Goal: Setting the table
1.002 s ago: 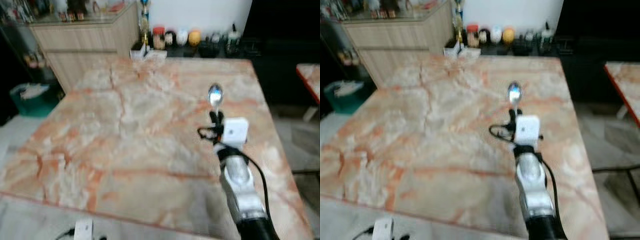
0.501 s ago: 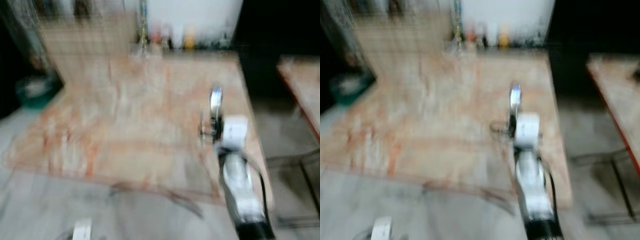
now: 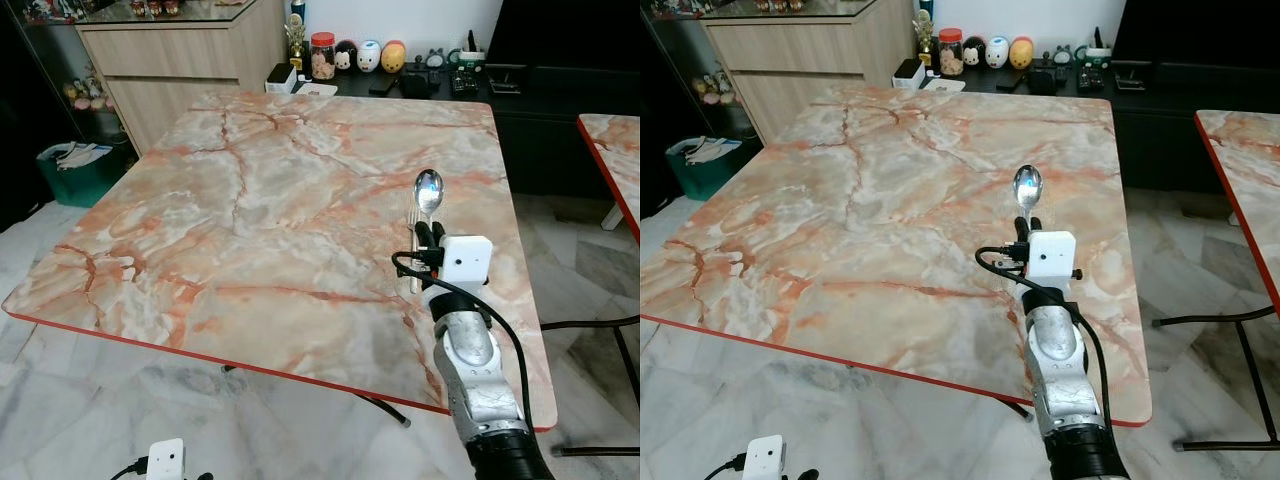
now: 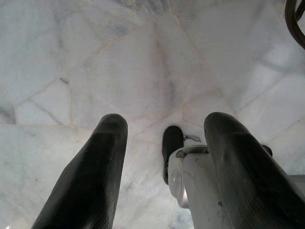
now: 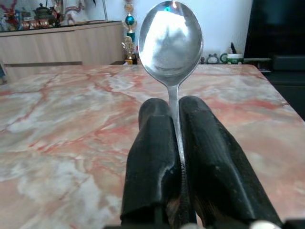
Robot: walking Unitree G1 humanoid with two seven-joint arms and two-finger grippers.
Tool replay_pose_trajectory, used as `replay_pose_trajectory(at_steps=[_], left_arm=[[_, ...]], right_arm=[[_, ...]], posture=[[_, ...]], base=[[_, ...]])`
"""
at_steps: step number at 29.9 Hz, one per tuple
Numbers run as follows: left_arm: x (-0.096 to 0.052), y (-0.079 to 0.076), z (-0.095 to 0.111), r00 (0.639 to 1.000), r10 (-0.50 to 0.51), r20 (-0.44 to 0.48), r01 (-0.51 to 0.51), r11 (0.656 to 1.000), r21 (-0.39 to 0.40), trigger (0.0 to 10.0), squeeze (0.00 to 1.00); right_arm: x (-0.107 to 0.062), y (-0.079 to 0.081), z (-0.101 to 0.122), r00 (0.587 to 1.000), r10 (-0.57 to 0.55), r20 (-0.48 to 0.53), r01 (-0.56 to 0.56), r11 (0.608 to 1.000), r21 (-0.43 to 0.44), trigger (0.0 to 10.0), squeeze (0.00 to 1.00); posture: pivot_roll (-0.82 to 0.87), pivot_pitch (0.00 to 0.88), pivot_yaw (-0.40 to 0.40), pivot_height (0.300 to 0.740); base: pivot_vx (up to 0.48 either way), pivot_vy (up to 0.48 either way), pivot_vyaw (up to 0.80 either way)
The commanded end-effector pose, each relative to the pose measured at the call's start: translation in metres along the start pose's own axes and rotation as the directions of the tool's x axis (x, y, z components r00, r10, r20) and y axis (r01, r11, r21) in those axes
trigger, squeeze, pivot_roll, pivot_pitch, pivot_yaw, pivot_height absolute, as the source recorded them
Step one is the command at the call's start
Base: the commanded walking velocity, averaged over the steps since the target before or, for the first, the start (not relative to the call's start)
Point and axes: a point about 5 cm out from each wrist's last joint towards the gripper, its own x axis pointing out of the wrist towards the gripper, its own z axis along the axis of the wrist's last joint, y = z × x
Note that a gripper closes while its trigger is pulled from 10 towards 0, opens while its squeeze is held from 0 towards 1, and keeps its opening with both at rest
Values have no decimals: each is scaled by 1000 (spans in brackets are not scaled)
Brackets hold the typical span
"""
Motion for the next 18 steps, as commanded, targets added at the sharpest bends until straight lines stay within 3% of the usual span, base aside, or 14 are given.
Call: replay_pose_trajectory(at_steps=[1, 9, 13, 18], left_arm=[[-2, 4, -6, 1000, 8, -15, -8, 1000, -8, 10000, 0], [-2, 5, -7, 1000, 2, -19, -2, 1000, 13, 10000, 0], [-3, 4, -7, 1000, -2, -16, 3, 1000, 29, 10000, 0], [-2, 4, -7, 1000, -4, -12, 4, 1000, 27, 10000, 0]], right_arm=[[5, 1, 12, 999, 0, 48, 0, 1000, 5, 10000, 0], [9, -10, 35, 990, -34, 134, 32, 999, 17, 10000, 0], [8, -8, 35, 990, -26, 135, 23, 1000, 18, 10000, 0], [8, -5, 33, 992, -23, 124, 20, 999, 27, 10000, 0]], posture=[[-102, 0, 49, 740], [-113, 0, 56, 740], [-115, 0, 58, 740], [-108, 0, 56, 740]], base=[[0, 0, 0], [0, 0, 0], [0, 0, 0], [0, -289, 0]])
